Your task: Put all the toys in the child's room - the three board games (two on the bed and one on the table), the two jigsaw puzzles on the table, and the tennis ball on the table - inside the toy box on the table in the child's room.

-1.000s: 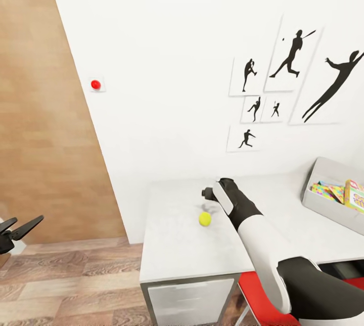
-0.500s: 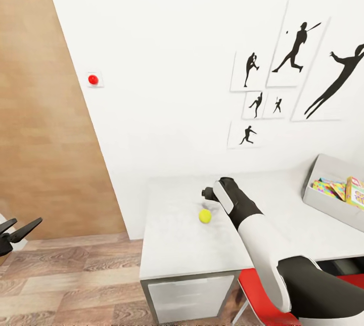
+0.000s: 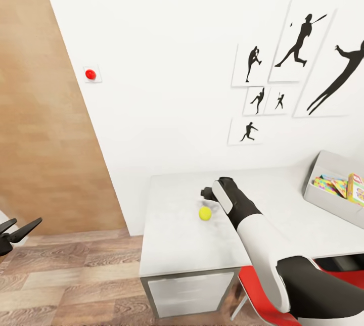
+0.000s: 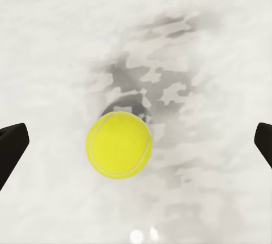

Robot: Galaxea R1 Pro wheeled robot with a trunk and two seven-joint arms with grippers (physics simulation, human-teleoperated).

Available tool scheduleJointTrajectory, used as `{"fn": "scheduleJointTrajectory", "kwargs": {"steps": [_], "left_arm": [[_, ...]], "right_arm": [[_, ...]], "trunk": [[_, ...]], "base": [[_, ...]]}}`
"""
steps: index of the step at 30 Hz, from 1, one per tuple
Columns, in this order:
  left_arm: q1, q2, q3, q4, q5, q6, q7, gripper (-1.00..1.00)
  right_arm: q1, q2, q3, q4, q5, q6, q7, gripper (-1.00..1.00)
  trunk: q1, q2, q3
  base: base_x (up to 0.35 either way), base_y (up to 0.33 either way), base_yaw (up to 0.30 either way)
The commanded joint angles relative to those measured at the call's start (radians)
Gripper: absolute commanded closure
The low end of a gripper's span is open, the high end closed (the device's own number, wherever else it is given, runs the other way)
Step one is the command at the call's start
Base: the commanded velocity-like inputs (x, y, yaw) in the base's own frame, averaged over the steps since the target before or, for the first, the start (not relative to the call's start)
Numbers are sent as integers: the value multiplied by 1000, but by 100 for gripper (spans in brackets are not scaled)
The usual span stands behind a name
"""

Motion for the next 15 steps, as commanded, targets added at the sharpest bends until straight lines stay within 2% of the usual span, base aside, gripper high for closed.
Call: {"fn": "scheduleJointTrajectory", "kwargs": {"steps": [1, 15], "left_arm": [[-1, 0, 0, 0, 2, 10, -2, -100], [-1, 0, 2, 1, 2, 10, -1, -100]], "right_arm": [[-1, 0, 5, -1, -10, 3, -10, -100], [-15, 2, 5, -1, -10, 18, -11, -100]], "trunk": [[1, -2, -4], [1, -2, -27]], "base": [[0, 0, 0], [0, 0, 0]]}}
